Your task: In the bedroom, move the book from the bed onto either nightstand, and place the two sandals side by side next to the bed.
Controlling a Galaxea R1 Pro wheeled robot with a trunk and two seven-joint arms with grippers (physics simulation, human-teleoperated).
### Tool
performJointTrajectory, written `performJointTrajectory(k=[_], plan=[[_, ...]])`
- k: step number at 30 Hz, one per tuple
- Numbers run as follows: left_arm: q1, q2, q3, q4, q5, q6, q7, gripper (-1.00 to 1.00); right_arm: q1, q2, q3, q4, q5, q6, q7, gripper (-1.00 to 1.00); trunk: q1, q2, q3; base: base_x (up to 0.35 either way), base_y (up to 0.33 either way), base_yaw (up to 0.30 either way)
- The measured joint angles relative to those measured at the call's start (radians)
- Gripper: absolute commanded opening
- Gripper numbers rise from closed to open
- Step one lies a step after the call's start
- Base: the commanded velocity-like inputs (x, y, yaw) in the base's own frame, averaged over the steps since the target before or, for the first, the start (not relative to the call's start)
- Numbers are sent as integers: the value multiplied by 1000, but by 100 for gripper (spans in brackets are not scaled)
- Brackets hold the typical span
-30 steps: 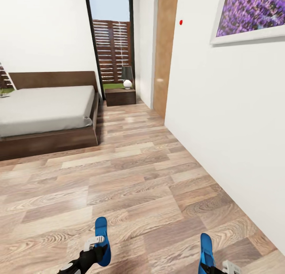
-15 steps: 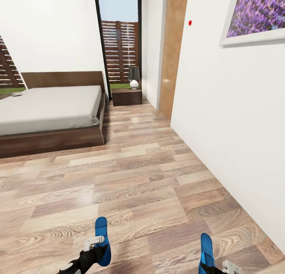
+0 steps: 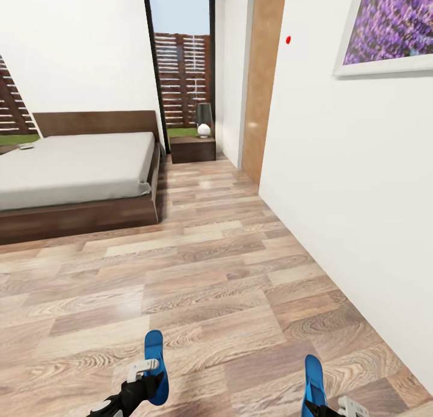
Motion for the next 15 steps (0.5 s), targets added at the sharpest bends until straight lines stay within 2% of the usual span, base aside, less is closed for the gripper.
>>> performJointTrajectory(k=[15], plan=[[0, 0, -1, -1, 0, 3, 0, -100, 0, 0, 1, 14, 1, -4, -5, -100, -58, 105, 47, 0, 0, 0]])
